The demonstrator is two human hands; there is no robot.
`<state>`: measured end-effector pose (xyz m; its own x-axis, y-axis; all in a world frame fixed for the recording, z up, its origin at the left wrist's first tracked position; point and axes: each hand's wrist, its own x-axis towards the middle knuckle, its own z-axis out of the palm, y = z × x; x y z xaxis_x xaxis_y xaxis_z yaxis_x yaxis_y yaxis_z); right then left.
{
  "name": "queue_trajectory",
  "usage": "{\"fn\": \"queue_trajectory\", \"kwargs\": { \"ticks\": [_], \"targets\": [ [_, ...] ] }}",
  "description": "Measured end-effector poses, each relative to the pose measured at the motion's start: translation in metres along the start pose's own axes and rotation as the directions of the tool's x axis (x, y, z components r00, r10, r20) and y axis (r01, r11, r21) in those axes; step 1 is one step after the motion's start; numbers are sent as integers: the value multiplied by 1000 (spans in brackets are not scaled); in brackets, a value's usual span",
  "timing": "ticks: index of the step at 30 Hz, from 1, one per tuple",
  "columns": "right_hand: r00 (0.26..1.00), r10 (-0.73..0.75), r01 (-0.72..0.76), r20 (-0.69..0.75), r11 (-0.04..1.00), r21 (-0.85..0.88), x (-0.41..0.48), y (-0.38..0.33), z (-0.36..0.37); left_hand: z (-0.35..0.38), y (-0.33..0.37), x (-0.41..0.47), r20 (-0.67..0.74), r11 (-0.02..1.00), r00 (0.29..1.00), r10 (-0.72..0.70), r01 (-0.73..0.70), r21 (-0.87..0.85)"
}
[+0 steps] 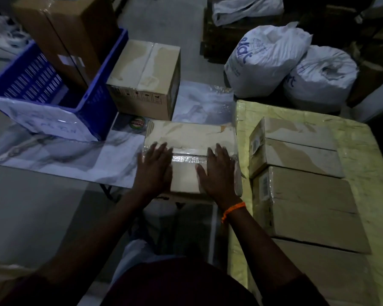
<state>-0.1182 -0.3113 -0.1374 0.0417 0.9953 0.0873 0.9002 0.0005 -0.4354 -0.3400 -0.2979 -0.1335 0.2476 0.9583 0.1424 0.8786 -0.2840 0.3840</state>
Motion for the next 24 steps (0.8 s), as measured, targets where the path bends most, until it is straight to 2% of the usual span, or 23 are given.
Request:
{"fn": "queue_trajectory", "kwargs": {
  "ticks": [2, 4, 10, 18, 24],
  "targets": [
    [994, -9, 14, 106, 999, -41, 21, -5, 4, 0, 4, 21, 146, 998, 988, 39, -46, 39],
    [990, -19, 32, 139, 995, -89, 36, -8, 7, 3, 4, 37, 235, 996, 972, 31, -50, 76],
    [985, -33, 60, 169, 986, -156, 42, 2, 10, 5, -2, 50, 309, 989, 950, 39, -82, 126],
    [975, -71, 112, 212, 976, -189, 32, 8, 6, 11, -5, 34, 238, 984, 970, 41, -80, 156],
    [998, -33, 49, 59, 951, -306, 2, 29, 6, 16, -24, 13, 127, 969, 991, 31, -61, 238]
  ]
}}
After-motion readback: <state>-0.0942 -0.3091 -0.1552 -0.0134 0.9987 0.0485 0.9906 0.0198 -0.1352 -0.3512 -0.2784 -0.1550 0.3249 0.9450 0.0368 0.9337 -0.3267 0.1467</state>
